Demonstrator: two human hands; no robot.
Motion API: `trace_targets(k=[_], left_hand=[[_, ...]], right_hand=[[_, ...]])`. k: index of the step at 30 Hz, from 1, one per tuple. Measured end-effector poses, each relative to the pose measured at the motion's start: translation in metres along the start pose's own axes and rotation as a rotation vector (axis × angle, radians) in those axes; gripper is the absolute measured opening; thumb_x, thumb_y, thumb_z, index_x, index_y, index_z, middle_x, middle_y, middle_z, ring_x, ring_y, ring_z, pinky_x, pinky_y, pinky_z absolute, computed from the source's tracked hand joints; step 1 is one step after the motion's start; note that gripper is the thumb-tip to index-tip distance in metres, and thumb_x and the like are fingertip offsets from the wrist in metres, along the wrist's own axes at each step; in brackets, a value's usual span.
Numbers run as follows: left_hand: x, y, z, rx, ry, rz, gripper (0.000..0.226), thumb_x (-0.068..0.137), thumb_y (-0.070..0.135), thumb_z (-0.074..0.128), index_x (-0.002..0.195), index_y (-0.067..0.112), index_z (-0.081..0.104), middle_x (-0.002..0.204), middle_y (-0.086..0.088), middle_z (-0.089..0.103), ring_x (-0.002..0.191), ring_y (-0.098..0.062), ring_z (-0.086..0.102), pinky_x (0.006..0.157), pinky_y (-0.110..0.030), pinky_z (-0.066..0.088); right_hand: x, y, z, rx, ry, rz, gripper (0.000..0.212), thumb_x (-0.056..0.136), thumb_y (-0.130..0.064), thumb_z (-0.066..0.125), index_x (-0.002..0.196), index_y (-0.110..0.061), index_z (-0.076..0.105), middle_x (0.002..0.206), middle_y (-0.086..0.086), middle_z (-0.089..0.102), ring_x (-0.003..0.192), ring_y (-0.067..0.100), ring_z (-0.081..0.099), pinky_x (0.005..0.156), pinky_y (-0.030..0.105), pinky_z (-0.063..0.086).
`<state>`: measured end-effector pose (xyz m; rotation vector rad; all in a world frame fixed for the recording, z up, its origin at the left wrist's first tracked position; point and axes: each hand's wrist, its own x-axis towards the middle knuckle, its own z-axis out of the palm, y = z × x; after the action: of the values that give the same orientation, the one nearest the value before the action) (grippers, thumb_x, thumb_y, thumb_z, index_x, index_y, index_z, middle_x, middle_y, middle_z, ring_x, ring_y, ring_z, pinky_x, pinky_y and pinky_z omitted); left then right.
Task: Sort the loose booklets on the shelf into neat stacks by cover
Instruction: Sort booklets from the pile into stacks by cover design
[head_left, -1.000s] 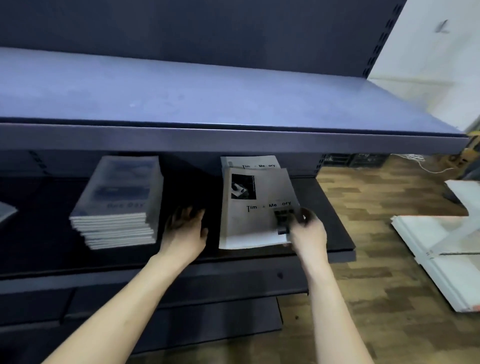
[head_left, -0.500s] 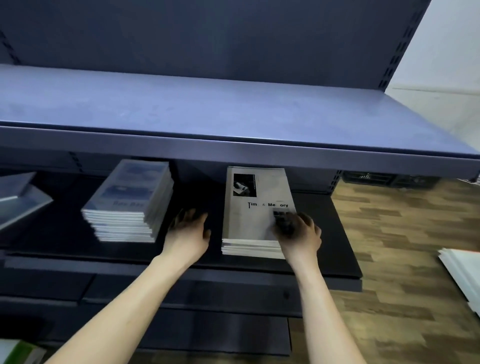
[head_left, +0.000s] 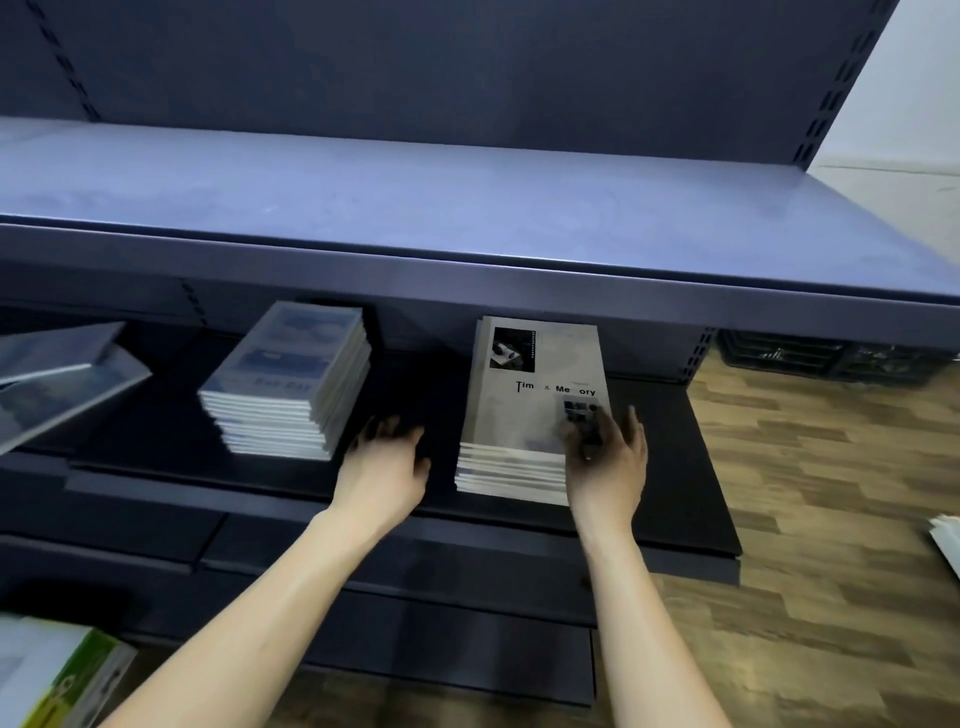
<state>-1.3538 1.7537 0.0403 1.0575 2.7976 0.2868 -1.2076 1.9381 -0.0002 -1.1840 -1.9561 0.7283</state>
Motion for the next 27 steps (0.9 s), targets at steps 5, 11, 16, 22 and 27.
trace_targets(k=[5, 11, 16, 22, 27], left_hand=[[-0.010, -0.019, -0.011, 0.055, 0.105, -0.002, 0.052, 0.096, 0.035, 0.049, 0.147, 0.026, 0.041, 0.153, -0.008, 0.035, 0.138, -0.036, 0.032, 0.111, -0.047, 0.032], [-0.030, -0.067, -0.025, 0.078, 0.182, -0.045, 0.049, 0.092, 0.033, 0.053, 0.139, 0.023, 0.050, 0.144, -0.009, 0.047, 0.138, -0.035, 0.032, 0.112, -0.050, 0.026], [-0.051, -0.132, -0.037, 0.071, 0.203, -0.130, 0.052, 0.094, 0.038, 0.051, 0.144, 0.023, 0.044, 0.147, -0.008, 0.043, 0.141, -0.032, 0.027, 0.115, -0.049, 0.022], [-0.082, -0.224, -0.052, -0.003, 0.248, -0.238, 0.056, 0.098, 0.038, 0.047, 0.151, 0.023, 0.033, 0.156, -0.009, 0.030, 0.148, -0.030, 0.016, 0.119, -0.047, 0.014], [-0.107, -0.292, -0.061, -0.070, 0.304, -0.299, 0.061, 0.100, 0.036, 0.045, 0.155, 0.021, 0.022, 0.157, -0.007, 0.028, 0.148, -0.026, 0.016, 0.121, -0.046, 0.014]], right_hand=[[-0.019, -0.039, 0.010, 0.009, -0.048, -0.217, 0.034, 0.092, -0.035, 0.067, 0.117, -0.012, 0.071, 0.130, 0.009, 0.064, 0.130, 0.031, 0.052, 0.108, 0.055, 0.039], [-0.064, -0.107, 0.039, -0.178, -0.393, -0.295, 0.052, 0.095, -0.056, 0.050, 0.141, -0.033, 0.052, 0.151, -0.004, 0.045, 0.149, 0.022, 0.022, 0.123, 0.047, 0.002], [-0.107, -0.156, 0.073, -0.246, -0.513, -0.393, 0.057, 0.093, -0.061, 0.046, 0.146, -0.038, 0.044, 0.158, 0.000, 0.034, 0.151, 0.026, 0.013, 0.121, 0.050, -0.002], [-0.165, -0.220, 0.123, -0.284, -0.631, -0.498, 0.059, 0.095, -0.059, 0.044, 0.148, -0.033, 0.041, 0.156, 0.003, 0.036, 0.149, 0.029, 0.016, 0.120, 0.052, 0.001], [-0.216, -0.266, 0.167, -0.260, -0.705, -0.550, 0.055, 0.098, -0.050, 0.046, 0.149, -0.030, 0.039, 0.160, 0.004, 0.029, 0.151, 0.029, 0.013, 0.120, 0.051, 0.003]])
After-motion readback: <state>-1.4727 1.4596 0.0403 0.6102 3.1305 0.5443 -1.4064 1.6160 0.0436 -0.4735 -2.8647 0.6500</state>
